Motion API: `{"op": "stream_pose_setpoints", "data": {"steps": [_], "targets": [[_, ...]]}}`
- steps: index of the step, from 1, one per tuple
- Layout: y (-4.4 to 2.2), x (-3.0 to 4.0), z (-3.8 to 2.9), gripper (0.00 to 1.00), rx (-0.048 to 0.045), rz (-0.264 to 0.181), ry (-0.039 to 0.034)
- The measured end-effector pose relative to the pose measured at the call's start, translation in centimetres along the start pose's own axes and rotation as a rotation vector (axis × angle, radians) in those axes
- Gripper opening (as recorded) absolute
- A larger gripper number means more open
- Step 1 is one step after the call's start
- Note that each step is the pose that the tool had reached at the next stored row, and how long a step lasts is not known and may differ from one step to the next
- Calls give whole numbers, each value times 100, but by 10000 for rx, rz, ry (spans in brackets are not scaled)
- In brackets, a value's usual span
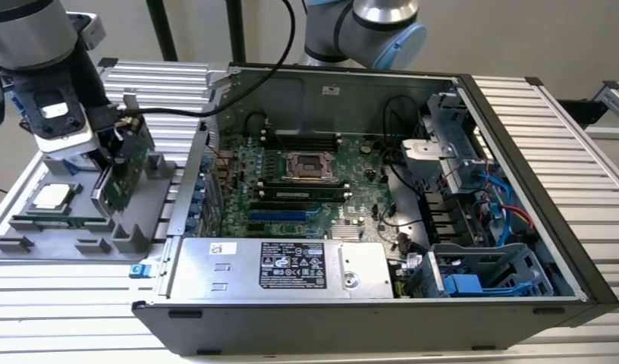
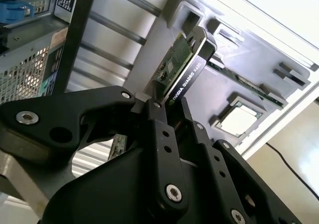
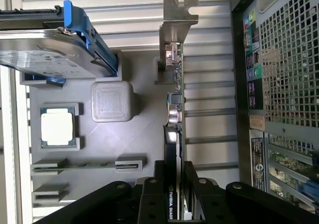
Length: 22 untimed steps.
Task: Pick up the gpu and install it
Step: 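Pick up the gpu and move the gpu toward the slot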
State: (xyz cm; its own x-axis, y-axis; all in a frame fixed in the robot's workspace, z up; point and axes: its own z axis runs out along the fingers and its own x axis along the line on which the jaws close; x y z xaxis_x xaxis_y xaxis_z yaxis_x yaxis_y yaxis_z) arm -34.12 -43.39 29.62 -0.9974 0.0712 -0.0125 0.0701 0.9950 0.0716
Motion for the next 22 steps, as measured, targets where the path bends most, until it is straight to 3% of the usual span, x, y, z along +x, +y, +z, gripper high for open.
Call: {"op": "stream_pose_setpoints", "data": {"steps": [16, 22], "targets": [[2, 0, -27, 0, 1, -1, 1], [5, -1, -77, 0, 0, -1, 7]]}}
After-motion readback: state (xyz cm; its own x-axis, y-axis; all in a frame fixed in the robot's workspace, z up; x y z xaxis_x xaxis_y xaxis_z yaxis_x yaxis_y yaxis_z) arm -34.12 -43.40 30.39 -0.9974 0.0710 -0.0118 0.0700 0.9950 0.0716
